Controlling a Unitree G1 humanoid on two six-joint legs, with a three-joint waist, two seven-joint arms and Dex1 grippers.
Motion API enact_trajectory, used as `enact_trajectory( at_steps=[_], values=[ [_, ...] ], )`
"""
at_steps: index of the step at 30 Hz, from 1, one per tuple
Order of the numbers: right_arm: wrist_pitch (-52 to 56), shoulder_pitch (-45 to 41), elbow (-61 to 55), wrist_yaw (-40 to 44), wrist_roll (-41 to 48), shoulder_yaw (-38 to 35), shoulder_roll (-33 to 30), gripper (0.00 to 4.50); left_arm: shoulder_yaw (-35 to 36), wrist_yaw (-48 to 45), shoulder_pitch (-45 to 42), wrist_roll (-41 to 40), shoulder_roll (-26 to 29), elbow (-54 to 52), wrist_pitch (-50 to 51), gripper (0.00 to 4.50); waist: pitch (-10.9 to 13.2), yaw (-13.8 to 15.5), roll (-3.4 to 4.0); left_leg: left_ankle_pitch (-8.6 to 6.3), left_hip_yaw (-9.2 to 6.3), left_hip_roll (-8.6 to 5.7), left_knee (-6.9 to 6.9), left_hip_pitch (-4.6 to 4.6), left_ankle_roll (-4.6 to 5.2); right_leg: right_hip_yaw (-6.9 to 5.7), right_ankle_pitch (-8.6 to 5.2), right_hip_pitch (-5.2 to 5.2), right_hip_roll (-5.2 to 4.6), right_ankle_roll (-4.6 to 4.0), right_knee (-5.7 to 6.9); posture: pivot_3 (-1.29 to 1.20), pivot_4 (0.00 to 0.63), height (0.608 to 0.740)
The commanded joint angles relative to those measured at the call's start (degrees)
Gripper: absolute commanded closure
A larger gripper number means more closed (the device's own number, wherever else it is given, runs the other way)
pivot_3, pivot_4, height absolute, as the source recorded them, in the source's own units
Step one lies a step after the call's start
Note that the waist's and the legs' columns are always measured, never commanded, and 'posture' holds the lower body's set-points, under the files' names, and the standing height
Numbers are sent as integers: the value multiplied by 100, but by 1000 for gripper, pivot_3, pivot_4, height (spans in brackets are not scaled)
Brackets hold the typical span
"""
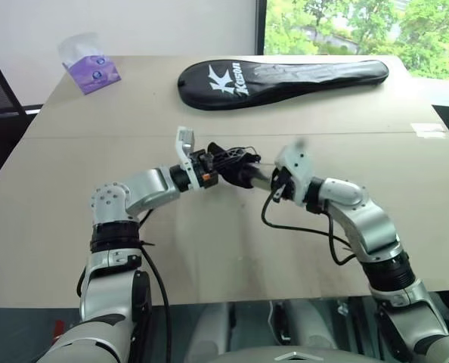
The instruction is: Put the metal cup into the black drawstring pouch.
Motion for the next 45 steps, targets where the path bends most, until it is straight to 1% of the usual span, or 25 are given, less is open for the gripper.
enact_trajectory(
  at_steps=[1, 9, 14, 15, 17, 20, 24, 29, 32, 35, 38, 41, 45],
  values=[
    [-178, -95, 94, -103, -17, 26, 52, 2732, 55, -240, -100, 78, 30, -83, 135, 4500, 0, -1, 0, 0, 1, 0, 0, 0, 0, 0, 0, 0, 0, 0, 0, 0, 150, 740],
    [-531, -133, 620, -81, 202, -137, 305, 2730, 55, -500, -101, 380, 82, -203, 314, 4500, 0, -7, 0, 0, 0, 0, 0, 0, 1, -1, 0, 0, 1, 0, 0, 0, 150, 740],
    [-1031, -544, 1620, -84, -85, 187, 582, 2730, -66, -520, 60, 336, -65, -579, 519, 4500, 0, -26, 0, 0, 1, 0, 0, 0, 1, 0, 0, 0, 1, 0, 1, 0, 150, 740],
    [-1075, -596, 1710, -53, -79, 196, 621, 3741, -66, -504, 80, 322, -83, -631, 534, 4500, 0, -37, 0, 0, 0, 0, 0, 0, 1, 0, 0, 0, 1, 0, 1, 0, 150, 740],
    [-1140, -714, 1836, 1, -82, 210, 670, 4473, -48, -480, 104, 313, -103, -681, 539, 4500, 0, -31, 0, 0, -2, 1, -1, 0, 0, 2, 0, 0, 0, 0, 0, 0, 150, 740],
    [-1225, -826, 1956, 73, -100, 231, 690, 4473, -34, -448, 131, 317, -127, -719, 505, 4500, 0, -24, 0, 0, -1, 1, -1, 0, 0, 5, 0, 0, -1, 0, -1, 0, 150, 740],
    [-1453, -908, 2148, 22, -348, 371, 661, 4473, -14, -381, 172, 306, -181, -774, 428, 4500, 0, -21, 0, 0, -1, 0, 0, 0, 0, 5, 0, 0, -1, 0, 0, 0, 150, 740],
    [-1468, -1015, 2165, 44, -312, 280, 716, 4473, 55, -248, 123, 309, -194, -670, 340, 4500, 0, -24, 0, 0, -1, 0, 0, 0, 0, 7, 0, 0, -1, 0, 0, 0, 150, 740],
    [-1470, -1167, 2141, 79, -202, 149, 733, 4473, 127, -58, 20, 70, -221, -578, 286, 4500, 0, -34, 0, 0, -1, 1, 0, 0, 0, 6, 0, -1, -1, 0, 1, 0, 150, 740],
    [-1561, -1283, 2096, 298, -9, 140, 808, 4473, 45, 464, -198, -827, -514, -1007, -67, 4500, 1, 6, -1, 0, -3, 2, 0, -2, 0, 8, 0, 0, -6, 0, -1, 0, 150, 740],
    [-1622, -1330, 2129, 363, 123, 137, 992, 4473, -187, 971, -151, -1425, -627, -1293, -323, 4500, 2, 16, -2, 0, -7, 1, 3, -7, 1, 12, 1, 1, -11, 1, -4, 0, 150, 740],
    [-1873, -1429, 2570, 236, 8, 159, 1196, 4473, -373, 1248, 202, -1606, -619, -1597, -450, 4500, 2, -31, -2, 0, -6, 2, 2, -4, 0, 15, 1, 1, -9, 1, -1, 0, 150, 740],
    [-1872, -1427, 2567, 235, -100, 151, 1092, 4473, -348, 1402, 584, -1596, -522, -1690, -701, 4500, 2, -33, -2, 0, -3, 2, 1, 1, 0, 17, 1, 2, -7, 1, 0, 0, 150, 740]
  ],
)
